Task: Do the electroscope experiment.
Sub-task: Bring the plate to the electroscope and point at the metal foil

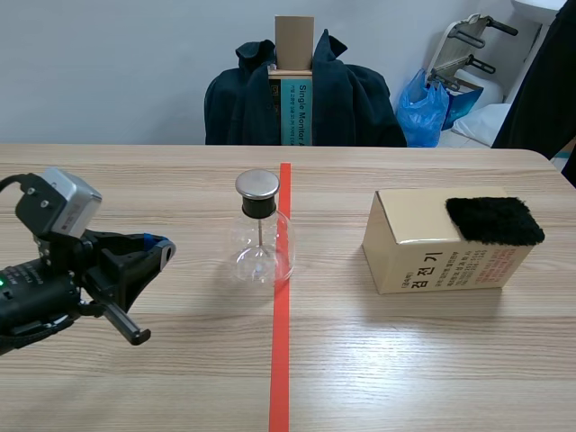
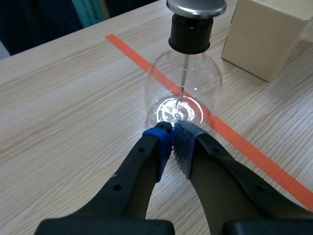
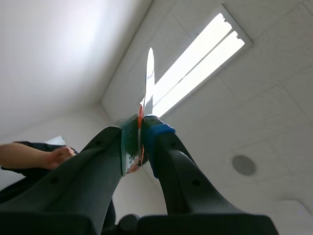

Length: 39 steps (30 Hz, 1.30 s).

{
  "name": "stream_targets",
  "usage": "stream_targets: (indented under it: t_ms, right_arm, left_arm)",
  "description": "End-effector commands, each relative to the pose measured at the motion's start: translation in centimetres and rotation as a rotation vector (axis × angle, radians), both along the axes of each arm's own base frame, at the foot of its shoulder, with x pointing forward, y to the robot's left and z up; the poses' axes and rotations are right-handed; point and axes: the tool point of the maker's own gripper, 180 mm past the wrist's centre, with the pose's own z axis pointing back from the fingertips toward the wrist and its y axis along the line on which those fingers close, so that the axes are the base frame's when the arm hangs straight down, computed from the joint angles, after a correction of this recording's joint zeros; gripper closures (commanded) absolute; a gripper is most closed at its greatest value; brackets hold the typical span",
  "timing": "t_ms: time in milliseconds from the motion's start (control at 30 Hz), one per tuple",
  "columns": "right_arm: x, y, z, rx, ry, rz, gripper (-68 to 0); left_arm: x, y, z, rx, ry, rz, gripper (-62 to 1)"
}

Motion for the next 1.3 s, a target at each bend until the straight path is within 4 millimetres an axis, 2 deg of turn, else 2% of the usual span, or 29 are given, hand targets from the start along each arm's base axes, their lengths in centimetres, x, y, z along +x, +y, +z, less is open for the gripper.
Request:
stream_targets:
  t_ms: [0,100,200,300,467,633,767,900,1067,1267]
  right_arm:
    - [0.1,0.9,0.6,0.004,-0.025,0.031,-0.8]
    - [0.9,3.3,-0.5,0.034,0.008,0.111,-0.8]
    - [1.9,6.2,-2.6,0.056,0.101,0.204,-0.8]
    - [2.8,9.5,-5.3,0.079,0.223,0.298,-0.8]
    - [3.2,14.2,-9.5,0.076,0.366,0.401,-0.8]
    - [3.8,17.3,-15.0,0.009,0.5,0.425,-0.8]
    - [4.0,18.3,-19.1,-0.042,0.592,0.439,-0.8]
    - [3.8,18.4,-22.7,-0.075,0.659,0.455,-0.8]
    - [3.4,18.4,-25.5,-0.094,0.67,0.452,-0.8]
    - [3.2,18.4,-27.8,-0.108,0.715,0.444,-0.8]
  left_arm:
    - [0.7,-0.8,0.9,-0.043,-0.032,0.002,-5.2]
    - [1.5,-1.4,0.0,-0.056,-0.023,0.004,-5.2]
    - [2.0,-2.2,-0.8,-0.068,-0.011,0.0,-5.2]
    - [2.3,-3.1,-1.4,-0.085,-0.009,-0.012,-5.2]
    - [3.0,-4.1,-2.2,-0.091,-0.002,-0.026,-5.2]
    - [3.6,-4.6,-2.3,-0.103,-0.009,-0.026,-5.2]
    - [3.6,-4.5,-2.4,-0.103,-0.009,-0.024,-5.2]
    - [3.6,-4.5,-2.3,-0.104,-0.009,-0.024,-5.2]
    - [3.6,-4.5,-2.3,-0.103,-0.01,-0.023,-5.2]
    - [3.6,-4.5,-2.3,-0.103,-0.01,-0.023,-5.2]
